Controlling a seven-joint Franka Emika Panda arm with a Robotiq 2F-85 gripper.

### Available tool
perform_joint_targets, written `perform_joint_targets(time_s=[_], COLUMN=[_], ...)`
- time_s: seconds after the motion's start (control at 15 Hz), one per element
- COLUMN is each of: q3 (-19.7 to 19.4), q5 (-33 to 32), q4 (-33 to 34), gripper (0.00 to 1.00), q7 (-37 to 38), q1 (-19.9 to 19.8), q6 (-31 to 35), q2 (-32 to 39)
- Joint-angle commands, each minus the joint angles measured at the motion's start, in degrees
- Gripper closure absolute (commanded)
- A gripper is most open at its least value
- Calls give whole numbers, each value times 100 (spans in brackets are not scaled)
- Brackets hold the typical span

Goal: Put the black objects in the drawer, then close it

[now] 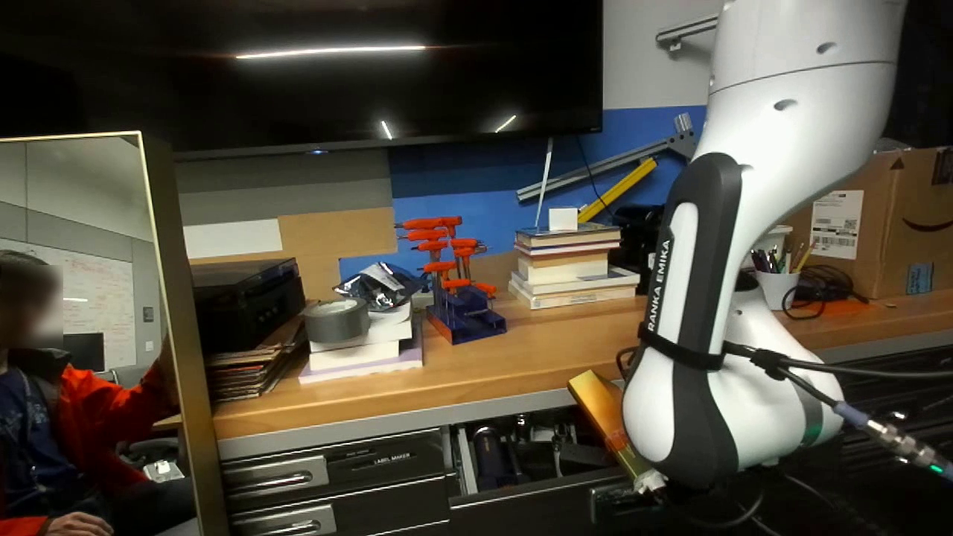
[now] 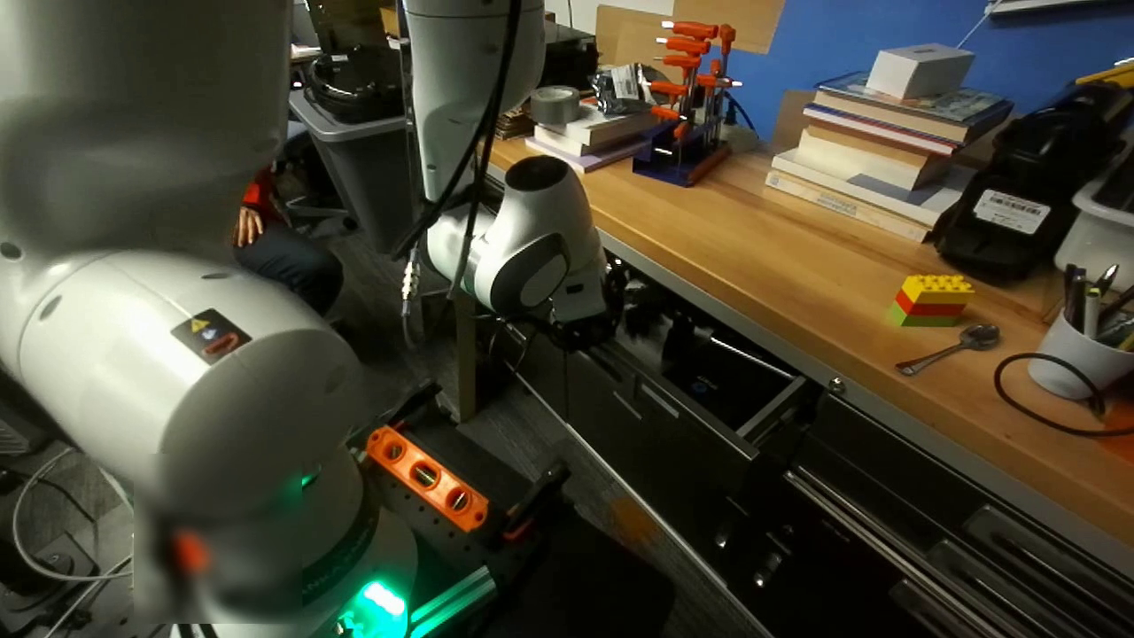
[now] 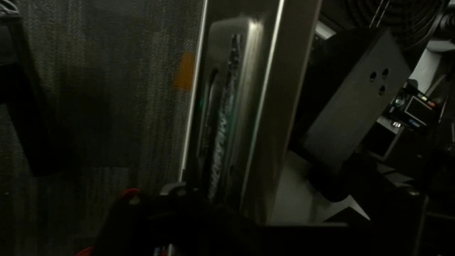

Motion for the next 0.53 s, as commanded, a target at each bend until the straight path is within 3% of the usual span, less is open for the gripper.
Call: perform_joint_targets(time_s=[0.0, 0.33, 0.47], q3=[14, -446, -844], q5=[296, 1567, 2081], q4=[359, 460, 460], gripper=[0, 0, 0], q7=[-738, -1948, -2214], q1=[116, 1095, 1726], q6=[417, 428, 375], q2=[144, -38, -107])
